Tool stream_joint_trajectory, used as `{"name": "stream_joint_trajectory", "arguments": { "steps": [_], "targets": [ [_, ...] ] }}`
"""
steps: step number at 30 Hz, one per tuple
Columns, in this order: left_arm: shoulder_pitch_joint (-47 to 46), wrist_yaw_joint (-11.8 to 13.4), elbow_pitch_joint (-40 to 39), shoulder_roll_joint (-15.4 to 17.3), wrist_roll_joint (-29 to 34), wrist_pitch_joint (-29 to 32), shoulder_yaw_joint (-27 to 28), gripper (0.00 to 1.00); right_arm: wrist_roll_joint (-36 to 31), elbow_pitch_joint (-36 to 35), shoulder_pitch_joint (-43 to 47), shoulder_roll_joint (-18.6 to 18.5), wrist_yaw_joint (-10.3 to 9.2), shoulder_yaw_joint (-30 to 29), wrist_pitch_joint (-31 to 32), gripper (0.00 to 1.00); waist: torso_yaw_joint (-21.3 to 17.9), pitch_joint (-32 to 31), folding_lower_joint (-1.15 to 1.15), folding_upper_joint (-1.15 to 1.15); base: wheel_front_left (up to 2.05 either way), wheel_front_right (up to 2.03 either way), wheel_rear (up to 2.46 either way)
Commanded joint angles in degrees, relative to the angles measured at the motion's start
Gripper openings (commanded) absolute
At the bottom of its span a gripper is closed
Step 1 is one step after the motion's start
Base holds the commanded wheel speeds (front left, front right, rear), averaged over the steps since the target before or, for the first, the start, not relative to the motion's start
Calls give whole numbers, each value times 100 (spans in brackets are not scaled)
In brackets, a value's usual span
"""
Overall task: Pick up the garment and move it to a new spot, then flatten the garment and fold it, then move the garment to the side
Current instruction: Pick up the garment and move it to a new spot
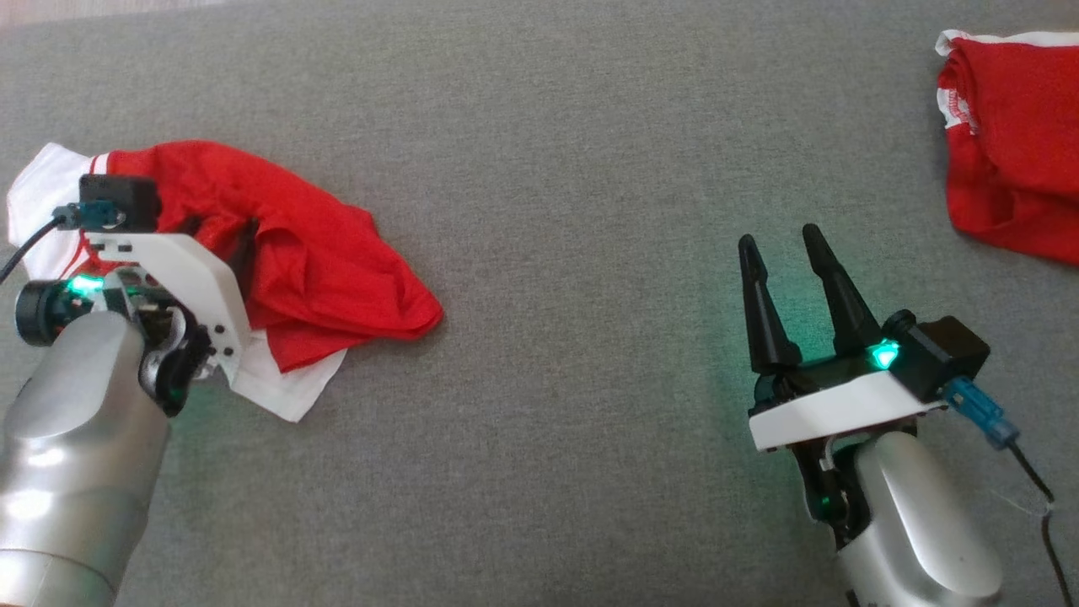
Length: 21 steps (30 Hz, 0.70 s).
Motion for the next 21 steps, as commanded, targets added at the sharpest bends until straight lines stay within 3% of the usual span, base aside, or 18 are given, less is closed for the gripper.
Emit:
{"name": "stream_joint_trajectory", "arguments": {
  "steps": [1, 2, 3, 5, 13, 21],
  "targets": [
    [-224, 9, -55, 193, -114, 49, 74, 29, -39, -217, -193, 4, -5, 96, -62, 100, -14, -7, 0, 0, 0, 0, 0],
    [-224, 9, -55, 193, -114, 49, 74, 29, -39, -217, -193, 4, -5, 96, -62, 100, -14, -7, 0, 0, 0, 0, 0],
    [-217, 9, -47, 174, -203, 54, 49, 0, -37, -212, -190, 4, -5, 94, -62, 100, -20, -22, 0, 0, 0, 0, 0],
    [-189, 9, -58, 163, -396, 32, 19, 0, -30, -191, -179, 4, -5, 103, -62, 100, -39, -72, 0, 0, 0, 0, 0],
    [-31, 9, -1004, 52, -1219, -1010, 29, 0, 108, -113, -82, 4, -5, 111, -62, 100, -206, -519, 0, 0, 0, 0, 0],
    [-44, 31, -2210, -204, -1429, -1652, 33, 0, 236, -80, -34, 4, -5, 226, -62, 100, -430, -770, 0, 0, 0, 0, 0]
  ]
}}
